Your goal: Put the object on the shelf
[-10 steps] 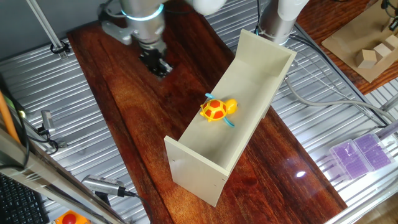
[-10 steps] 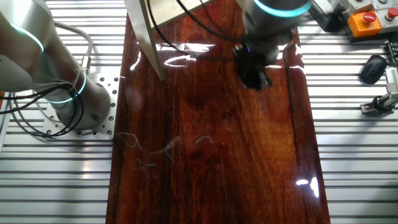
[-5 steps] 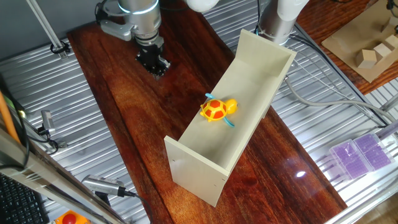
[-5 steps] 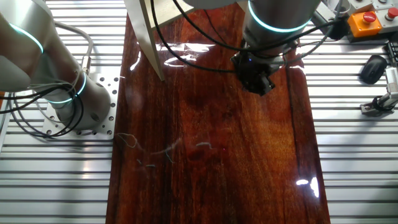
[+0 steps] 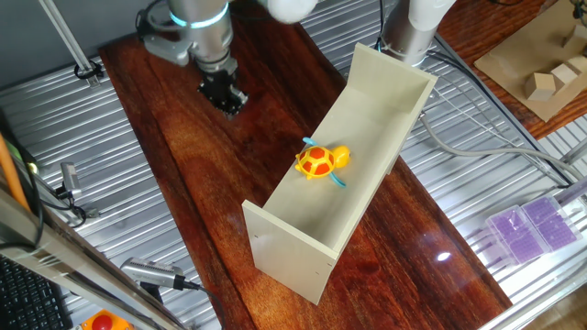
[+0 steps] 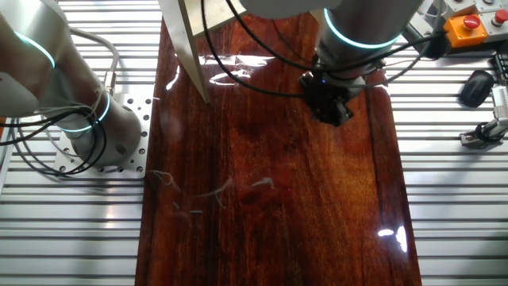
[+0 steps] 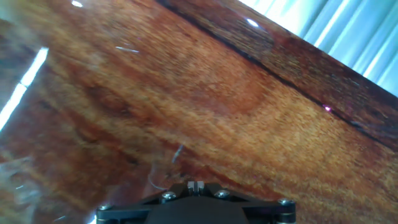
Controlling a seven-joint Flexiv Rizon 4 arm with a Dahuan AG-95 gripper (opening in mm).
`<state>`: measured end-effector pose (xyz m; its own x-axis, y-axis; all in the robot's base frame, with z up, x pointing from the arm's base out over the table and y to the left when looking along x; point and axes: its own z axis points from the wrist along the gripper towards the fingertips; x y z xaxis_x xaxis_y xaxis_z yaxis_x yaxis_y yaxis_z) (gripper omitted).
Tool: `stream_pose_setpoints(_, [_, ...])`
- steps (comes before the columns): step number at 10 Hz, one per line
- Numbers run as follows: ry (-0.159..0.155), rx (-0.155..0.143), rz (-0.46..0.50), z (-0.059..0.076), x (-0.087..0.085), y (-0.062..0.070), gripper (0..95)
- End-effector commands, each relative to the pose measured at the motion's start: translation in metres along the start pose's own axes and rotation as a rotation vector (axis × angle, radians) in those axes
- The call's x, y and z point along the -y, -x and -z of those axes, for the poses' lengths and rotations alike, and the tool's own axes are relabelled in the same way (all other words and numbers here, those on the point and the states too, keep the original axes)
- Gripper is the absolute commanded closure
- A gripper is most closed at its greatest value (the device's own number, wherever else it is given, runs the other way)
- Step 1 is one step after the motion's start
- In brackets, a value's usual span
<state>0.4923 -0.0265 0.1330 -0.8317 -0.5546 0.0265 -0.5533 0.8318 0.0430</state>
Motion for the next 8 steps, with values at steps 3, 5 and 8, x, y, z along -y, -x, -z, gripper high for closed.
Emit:
stream_pose_setpoints(3, [-0.027,-0.009,-0.09,-0.0183,0.005,0.0009,95.0])
stream_pose_setpoints(5, [-0.026,-0.005,-0.136,-0.0186,0.0046,0.0014,95.0])
stream_pose_setpoints(8, [-0.025,-0.009,-0.134,-0.0187,0.0045,0.0015,95.0])
